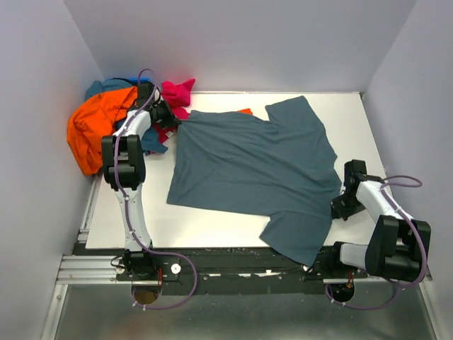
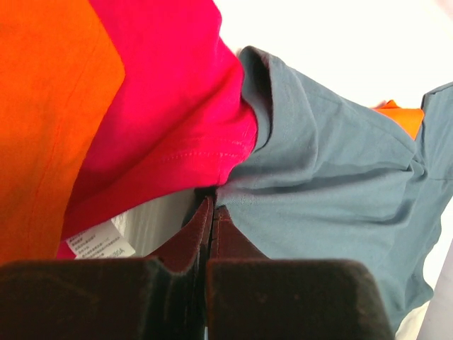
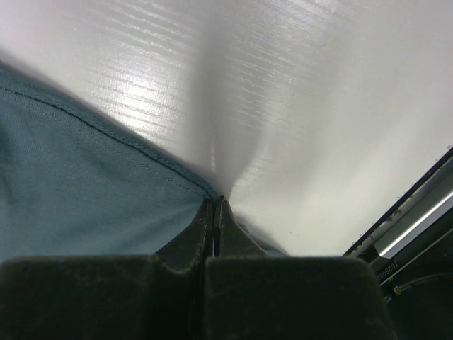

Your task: Fold and stack the t-shirts

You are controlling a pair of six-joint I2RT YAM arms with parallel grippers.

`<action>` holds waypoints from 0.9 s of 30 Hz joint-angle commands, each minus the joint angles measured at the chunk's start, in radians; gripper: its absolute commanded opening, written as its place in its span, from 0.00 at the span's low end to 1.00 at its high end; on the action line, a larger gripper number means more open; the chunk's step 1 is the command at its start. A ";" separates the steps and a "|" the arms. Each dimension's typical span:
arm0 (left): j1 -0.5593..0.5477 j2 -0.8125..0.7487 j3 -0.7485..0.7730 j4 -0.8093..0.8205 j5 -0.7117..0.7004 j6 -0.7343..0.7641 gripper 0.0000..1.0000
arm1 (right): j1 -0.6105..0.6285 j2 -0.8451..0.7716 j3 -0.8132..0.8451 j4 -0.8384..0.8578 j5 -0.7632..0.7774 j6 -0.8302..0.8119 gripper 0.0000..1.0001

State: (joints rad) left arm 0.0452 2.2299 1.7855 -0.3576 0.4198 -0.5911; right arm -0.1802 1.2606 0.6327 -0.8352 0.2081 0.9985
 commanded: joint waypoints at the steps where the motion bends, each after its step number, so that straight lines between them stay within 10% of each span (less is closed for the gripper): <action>1: 0.008 0.051 0.097 -0.047 -0.003 0.014 0.00 | -0.018 -0.020 0.027 -0.054 0.085 0.017 0.01; 5: 0.007 0.071 0.121 -0.040 0.005 0.007 0.03 | -0.018 0.002 0.067 -0.038 0.068 -0.036 0.01; 8: 0.002 0.060 0.106 -0.043 0.017 0.005 0.53 | -0.018 0.003 0.074 0.016 -0.019 -0.141 0.07; 12: -0.011 -0.068 -0.046 0.028 -0.032 0.005 0.75 | -0.018 -0.076 0.033 0.042 -0.065 -0.198 0.61; 27: -0.114 -0.654 -0.667 0.097 -0.265 -0.141 0.80 | 0.097 -0.226 -0.014 -0.101 -0.251 -0.228 0.42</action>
State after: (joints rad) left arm -0.0696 1.6760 1.2530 -0.2707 0.2768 -0.6708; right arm -0.1299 1.0737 0.6231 -0.8921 0.0650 0.8150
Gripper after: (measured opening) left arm 0.790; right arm 0.421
